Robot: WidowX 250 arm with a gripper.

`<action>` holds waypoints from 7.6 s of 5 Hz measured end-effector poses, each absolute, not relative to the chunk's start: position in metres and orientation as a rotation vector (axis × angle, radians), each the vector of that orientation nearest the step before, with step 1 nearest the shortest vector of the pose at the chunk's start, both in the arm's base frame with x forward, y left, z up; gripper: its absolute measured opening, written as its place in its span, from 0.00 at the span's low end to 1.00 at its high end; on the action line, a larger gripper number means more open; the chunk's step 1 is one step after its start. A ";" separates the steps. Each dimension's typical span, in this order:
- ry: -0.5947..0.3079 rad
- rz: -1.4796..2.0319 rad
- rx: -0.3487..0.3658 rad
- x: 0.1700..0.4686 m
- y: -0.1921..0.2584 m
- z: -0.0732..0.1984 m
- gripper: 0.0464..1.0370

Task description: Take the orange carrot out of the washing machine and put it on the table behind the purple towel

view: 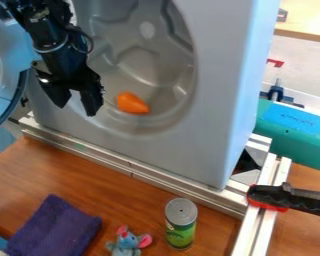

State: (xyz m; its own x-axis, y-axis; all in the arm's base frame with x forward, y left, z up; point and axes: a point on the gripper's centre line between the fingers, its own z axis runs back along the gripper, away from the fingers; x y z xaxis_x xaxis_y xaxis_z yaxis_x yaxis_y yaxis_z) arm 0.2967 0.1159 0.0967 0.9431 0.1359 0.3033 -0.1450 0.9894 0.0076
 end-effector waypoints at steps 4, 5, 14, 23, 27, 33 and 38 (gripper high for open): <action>-0.207 -0.196 0.075 0.344 0.110 0.074 0.96; -0.158 -0.334 0.070 0.353 0.091 0.066 0.96; -0.116 -0.658 0.259 0.404 0.091 0.049 0.96; -0.085 -0.003 0.105 0.241 0.186 0.054 0.63; -0.044 0.048 0.143 0.230 0.201 -0.033 0.63; -0.143 0.221 0.074 0.248 0.193 -0.052 0.96; -0.030 0.040 0.033 0.216 0.126 0.039 0.96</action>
State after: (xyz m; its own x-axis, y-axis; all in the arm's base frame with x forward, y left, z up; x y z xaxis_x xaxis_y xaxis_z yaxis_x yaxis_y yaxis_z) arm 0.2165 0.1257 0.0386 0.9987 0.0399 0.0302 -0.0408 0.9987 0.0320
